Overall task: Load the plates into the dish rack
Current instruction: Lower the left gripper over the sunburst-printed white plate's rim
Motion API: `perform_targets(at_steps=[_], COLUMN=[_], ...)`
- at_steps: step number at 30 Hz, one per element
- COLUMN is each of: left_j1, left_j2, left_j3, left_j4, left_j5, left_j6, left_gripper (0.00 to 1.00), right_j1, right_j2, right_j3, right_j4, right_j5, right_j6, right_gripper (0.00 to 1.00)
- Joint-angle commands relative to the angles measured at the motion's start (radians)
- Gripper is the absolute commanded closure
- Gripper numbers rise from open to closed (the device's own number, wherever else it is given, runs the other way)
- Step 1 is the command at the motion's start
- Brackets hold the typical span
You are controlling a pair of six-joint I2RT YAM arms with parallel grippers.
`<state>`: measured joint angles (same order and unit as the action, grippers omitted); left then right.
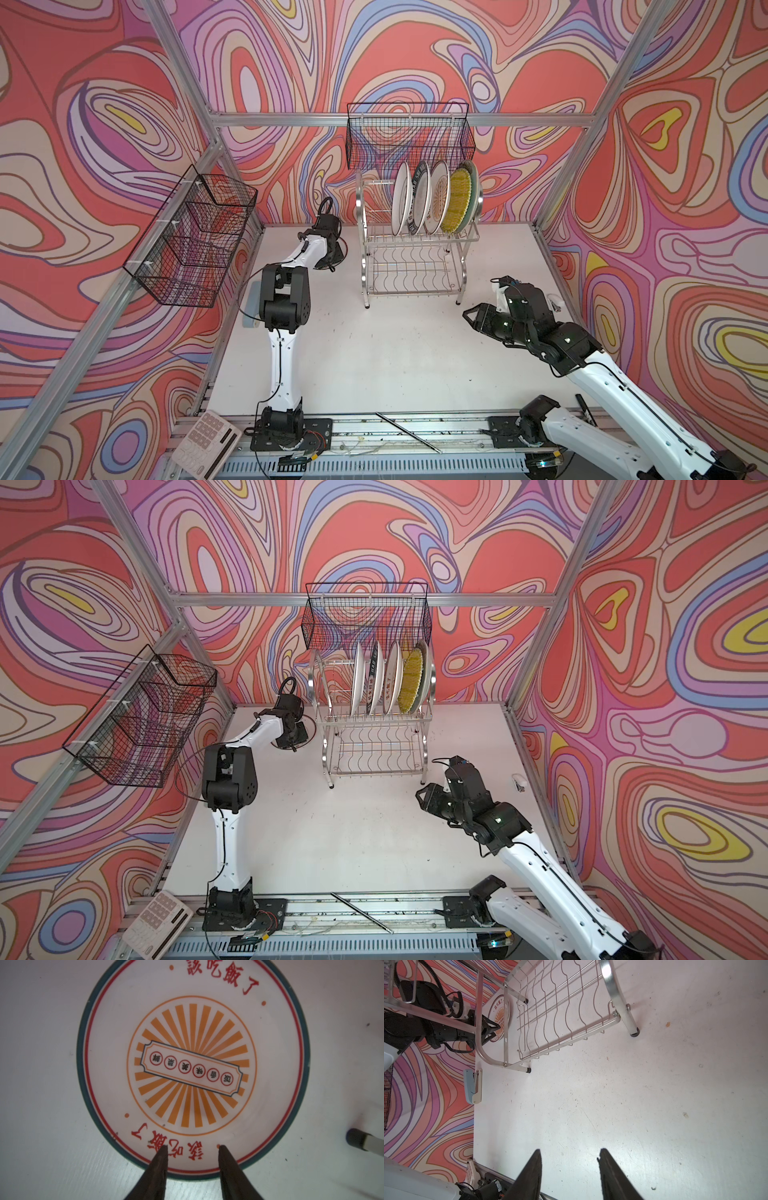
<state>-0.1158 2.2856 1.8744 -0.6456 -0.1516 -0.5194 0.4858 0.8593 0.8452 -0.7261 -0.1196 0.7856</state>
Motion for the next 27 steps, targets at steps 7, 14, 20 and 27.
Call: perform_targets(at_steps=[7, 14, 20, 27], left_j1=[0.01, 0.01, 0.01, 0.009], left_j2=[0.034, -0.002, -0.062, -0.121], left_j3=[0.031, -0.031, -0.108, -0.189], left_j4=[-0.054, -0.039, -0.025, -0.018], left_j5=[0.018, 0.036, 0.056, 0.059], left_j6=[0.024, 0.016, 0.01, 0.022], left_gripper=[0.58, 0.59, 0.59, 0.6], right_j1=[0.004, 0.004, 0.004, 0.004], right_j2=[-0.006, -0.003, 0.001, 0.0], right_j3=[0.016, 0.019, 0.023, 0.026], right_j4=[-0.015, -0.009, -0.004, -0.002], right_j5=[0.011, 0.01, 0.008, 0.005], right_j6=[-0.011, -0.012, -0.015, -0.02], right_gripper=[0.54, 0.54, 0.54, 0.54])
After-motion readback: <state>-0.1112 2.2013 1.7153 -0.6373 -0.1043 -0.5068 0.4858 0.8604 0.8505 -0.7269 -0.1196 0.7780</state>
